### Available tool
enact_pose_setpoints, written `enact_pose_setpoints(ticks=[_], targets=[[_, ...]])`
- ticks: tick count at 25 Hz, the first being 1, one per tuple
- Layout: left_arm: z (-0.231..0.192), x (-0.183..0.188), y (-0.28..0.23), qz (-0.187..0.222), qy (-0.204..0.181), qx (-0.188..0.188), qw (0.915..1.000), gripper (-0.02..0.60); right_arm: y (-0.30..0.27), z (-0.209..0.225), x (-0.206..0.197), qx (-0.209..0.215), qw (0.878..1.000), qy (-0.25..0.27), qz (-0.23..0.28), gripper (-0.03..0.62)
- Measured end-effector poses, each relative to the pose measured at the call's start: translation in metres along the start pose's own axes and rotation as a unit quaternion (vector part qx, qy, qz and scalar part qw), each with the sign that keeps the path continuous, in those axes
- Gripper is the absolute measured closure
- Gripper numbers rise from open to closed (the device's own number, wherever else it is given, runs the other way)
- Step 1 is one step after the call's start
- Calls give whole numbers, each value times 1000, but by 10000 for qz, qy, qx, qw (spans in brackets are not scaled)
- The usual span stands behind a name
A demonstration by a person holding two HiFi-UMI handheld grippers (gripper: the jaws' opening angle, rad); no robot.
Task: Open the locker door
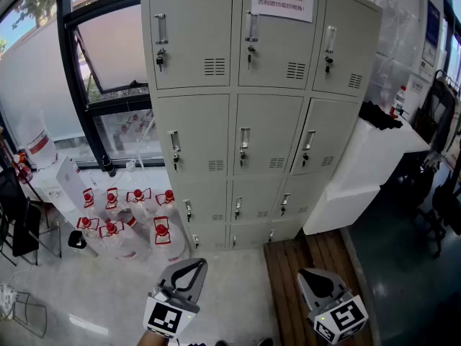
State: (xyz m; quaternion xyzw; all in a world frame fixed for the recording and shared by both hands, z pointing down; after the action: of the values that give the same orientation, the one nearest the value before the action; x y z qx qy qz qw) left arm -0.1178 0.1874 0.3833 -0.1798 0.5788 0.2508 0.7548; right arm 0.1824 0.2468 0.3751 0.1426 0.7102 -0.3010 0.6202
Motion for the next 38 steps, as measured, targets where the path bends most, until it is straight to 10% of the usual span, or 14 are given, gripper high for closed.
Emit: enact_pose_setpoints(ticks=[38], targets=[[-57,-25,6,-14,165,128,9998,565,-63,-10,39,69,9998,142,109,556]])
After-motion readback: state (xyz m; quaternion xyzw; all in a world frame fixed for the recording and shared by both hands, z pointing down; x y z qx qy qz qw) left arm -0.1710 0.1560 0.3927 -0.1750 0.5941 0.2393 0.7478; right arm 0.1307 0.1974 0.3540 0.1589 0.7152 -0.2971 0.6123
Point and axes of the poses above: the fingertips, and each gripper's own axes: y backward along the fingers, z to its right, x out of its top, the point moved 9 cm from there along y, backward along the fingers, and after that the axes turned 7 degrees about x, right-handed, at the moved point
